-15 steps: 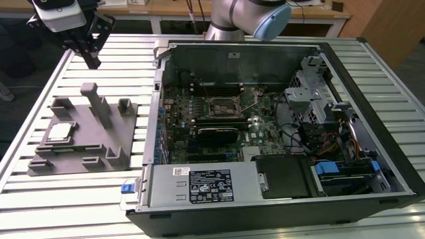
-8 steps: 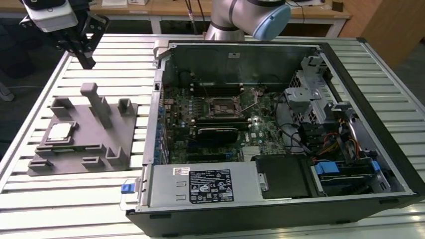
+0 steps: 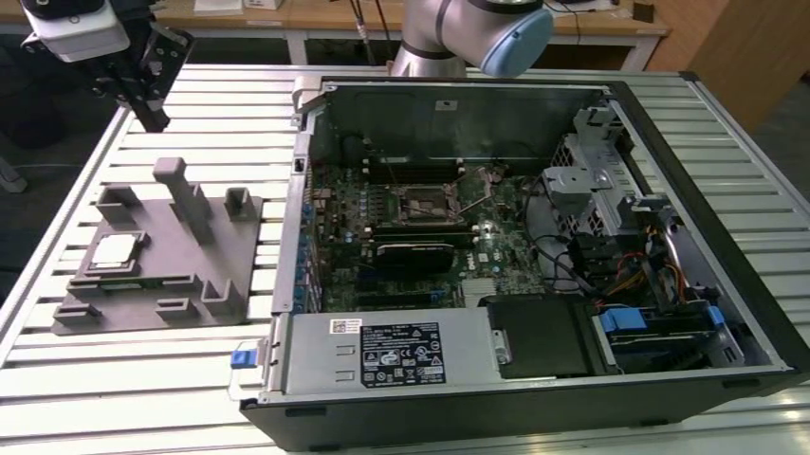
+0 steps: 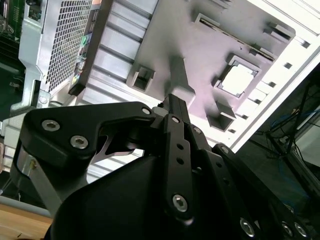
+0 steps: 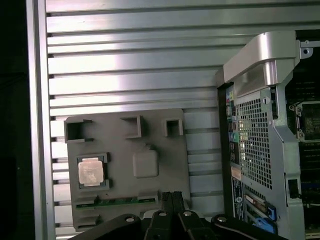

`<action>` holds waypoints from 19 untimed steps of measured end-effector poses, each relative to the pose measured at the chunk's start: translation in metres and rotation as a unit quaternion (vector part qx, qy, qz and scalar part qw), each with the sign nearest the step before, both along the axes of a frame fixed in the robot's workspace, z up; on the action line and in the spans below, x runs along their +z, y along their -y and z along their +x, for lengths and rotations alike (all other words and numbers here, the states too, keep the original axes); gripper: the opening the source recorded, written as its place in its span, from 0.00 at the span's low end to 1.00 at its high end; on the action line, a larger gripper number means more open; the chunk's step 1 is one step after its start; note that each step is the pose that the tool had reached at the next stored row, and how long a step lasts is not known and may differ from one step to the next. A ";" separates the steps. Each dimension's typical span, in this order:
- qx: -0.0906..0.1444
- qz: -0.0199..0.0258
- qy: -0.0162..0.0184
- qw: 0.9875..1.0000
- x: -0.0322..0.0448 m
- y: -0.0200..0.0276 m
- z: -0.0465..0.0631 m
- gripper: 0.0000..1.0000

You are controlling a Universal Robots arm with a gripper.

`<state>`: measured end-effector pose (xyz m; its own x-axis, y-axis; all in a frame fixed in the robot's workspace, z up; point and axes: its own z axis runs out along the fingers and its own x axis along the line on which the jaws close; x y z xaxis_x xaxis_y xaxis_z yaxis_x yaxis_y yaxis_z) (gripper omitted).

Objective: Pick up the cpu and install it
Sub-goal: 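Reach for the cpu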

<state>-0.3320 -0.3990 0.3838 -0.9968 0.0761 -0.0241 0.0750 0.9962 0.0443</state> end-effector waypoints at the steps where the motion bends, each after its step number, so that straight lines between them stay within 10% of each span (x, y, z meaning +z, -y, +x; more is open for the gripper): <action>1: 0.000 0.000 0.000 1.000 -0.0001 0.0000 -0.001 0.11; 19: 0.000 0.000 0.000 1.000 -0.0021 0.0000 -0.028 0.11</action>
<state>-0.3600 -0.3989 0.3817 -0.9968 0.0762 -0.0237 0.0751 0.9962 0.0443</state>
